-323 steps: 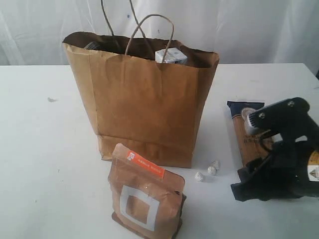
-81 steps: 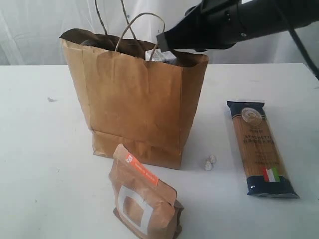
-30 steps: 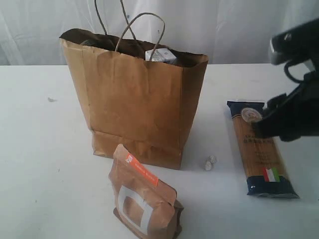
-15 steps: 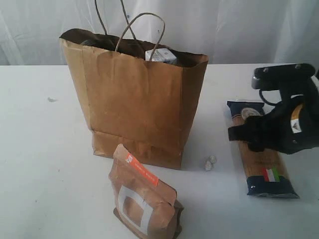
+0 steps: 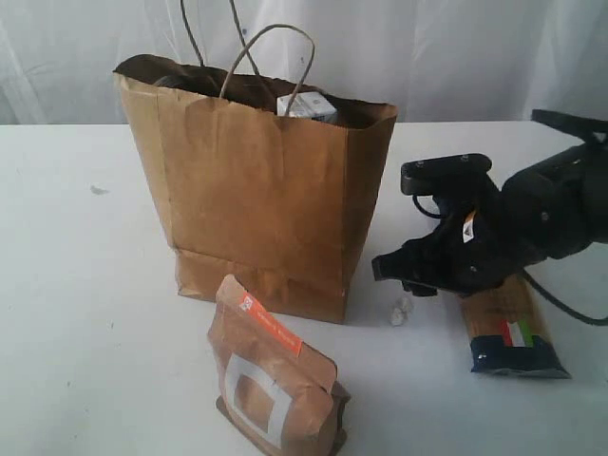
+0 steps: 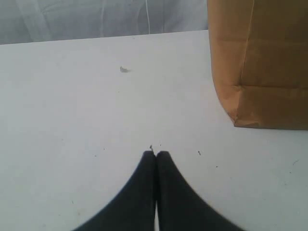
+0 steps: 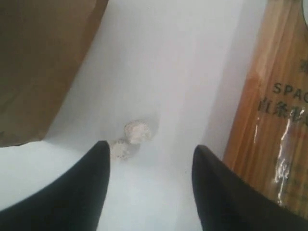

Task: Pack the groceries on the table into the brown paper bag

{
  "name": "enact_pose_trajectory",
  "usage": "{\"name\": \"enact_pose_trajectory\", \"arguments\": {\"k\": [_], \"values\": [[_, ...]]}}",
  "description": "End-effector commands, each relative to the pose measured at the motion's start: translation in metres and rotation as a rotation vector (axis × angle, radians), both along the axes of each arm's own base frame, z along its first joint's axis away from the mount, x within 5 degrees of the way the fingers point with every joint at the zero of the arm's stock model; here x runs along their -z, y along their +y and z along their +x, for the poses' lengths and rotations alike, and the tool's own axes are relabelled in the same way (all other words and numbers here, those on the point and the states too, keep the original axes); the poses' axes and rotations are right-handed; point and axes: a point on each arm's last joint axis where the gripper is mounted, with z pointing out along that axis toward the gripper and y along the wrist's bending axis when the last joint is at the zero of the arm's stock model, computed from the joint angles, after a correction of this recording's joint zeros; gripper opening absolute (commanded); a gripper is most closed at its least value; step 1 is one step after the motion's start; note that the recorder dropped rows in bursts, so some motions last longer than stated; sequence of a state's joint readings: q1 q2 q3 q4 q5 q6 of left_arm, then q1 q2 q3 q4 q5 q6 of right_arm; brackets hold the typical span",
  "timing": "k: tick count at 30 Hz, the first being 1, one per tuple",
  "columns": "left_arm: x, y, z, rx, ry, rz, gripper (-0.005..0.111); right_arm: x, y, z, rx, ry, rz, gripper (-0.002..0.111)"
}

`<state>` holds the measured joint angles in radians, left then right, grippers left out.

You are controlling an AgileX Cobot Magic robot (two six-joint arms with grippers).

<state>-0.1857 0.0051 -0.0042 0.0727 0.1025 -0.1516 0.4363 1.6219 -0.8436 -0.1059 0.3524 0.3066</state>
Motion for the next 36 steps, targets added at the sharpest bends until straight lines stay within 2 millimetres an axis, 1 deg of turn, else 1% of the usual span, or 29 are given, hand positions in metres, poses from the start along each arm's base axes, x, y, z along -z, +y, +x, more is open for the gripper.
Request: {"name": "enact_pose_trajectory", "arguments": {"k": [1, 11, 19, 24, 31, 36], "values": [[0.001, 0.000, 0.000, -0.002, -0.005, -0.002, 0.000, 0.013, 0.002, 0.010, 0.000, 0.004, 0.002, 0.047], [0.001, 0.000, 0.000, -0.002, -0.005, -0.002, 0.000, 0.031, 0.007, 0.016, 0.012, 0.013, 0.021, 0.047], [0.001, 0.000, 0.000, -0.002, -0.005, -0.002, 0.000, 0.034, 0.009, 0.020, 0.015, -0.005, 0.037, 0.047], [0.001, 0.000, 0.000, -0.002, -0.005, -0.002, 0.000, 0.042, 0.009, 0.020, 0.015, 0.012, 0.029, 0.047], [0.001, 0.000, 0.000, -0.002, -0.005, -0.002, 0.000, 0.053, 0.009, 0.021, 0.016, 0.044, 0.014, 0.038], [0.001, 0.000, 0.000, -0.002, -0.005, -0.002, 0.000, 0.054, 0.009, 0.021, 0.016, 0.047, 0.012, 0.038]]}}
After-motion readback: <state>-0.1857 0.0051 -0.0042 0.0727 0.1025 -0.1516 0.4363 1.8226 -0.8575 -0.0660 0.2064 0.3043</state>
